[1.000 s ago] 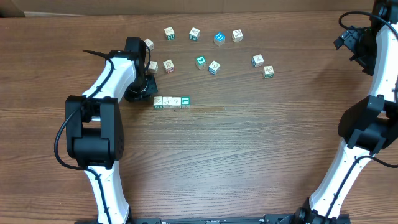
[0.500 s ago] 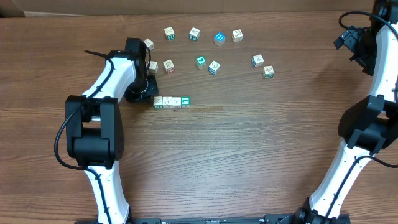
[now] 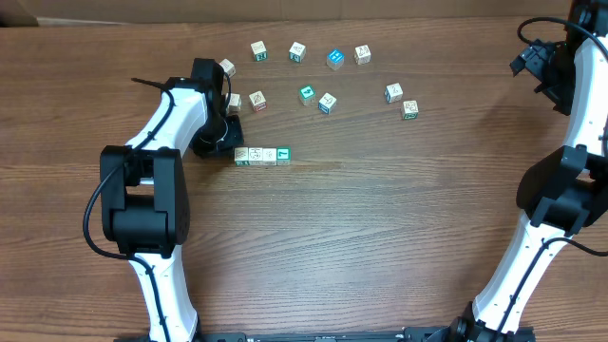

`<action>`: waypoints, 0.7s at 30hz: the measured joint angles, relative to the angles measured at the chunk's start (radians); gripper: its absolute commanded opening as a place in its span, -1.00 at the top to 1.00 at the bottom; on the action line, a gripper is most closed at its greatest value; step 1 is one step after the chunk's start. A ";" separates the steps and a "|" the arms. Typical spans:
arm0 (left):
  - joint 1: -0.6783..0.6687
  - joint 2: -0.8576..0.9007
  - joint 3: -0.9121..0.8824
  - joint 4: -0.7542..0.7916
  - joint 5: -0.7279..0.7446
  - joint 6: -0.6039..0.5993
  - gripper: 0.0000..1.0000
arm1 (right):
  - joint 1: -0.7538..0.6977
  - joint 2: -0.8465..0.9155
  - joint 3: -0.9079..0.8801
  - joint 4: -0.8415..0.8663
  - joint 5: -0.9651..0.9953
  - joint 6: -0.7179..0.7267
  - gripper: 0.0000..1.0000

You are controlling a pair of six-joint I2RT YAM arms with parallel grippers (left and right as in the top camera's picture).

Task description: Form a horizontal line

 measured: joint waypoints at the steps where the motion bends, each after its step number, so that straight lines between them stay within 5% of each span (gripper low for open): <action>1: -0.002 0.000 0.000 0.000 0.001 0.000 0.91 | 0.000 0.000 0.000 0.000 0.000 0.000 -1.00; 21: -0.012 0.000 -0.002 0.001 0.020 0.000 0.86 | 0.000 0.000 0.000 0.000 0.000 0.000 -1.00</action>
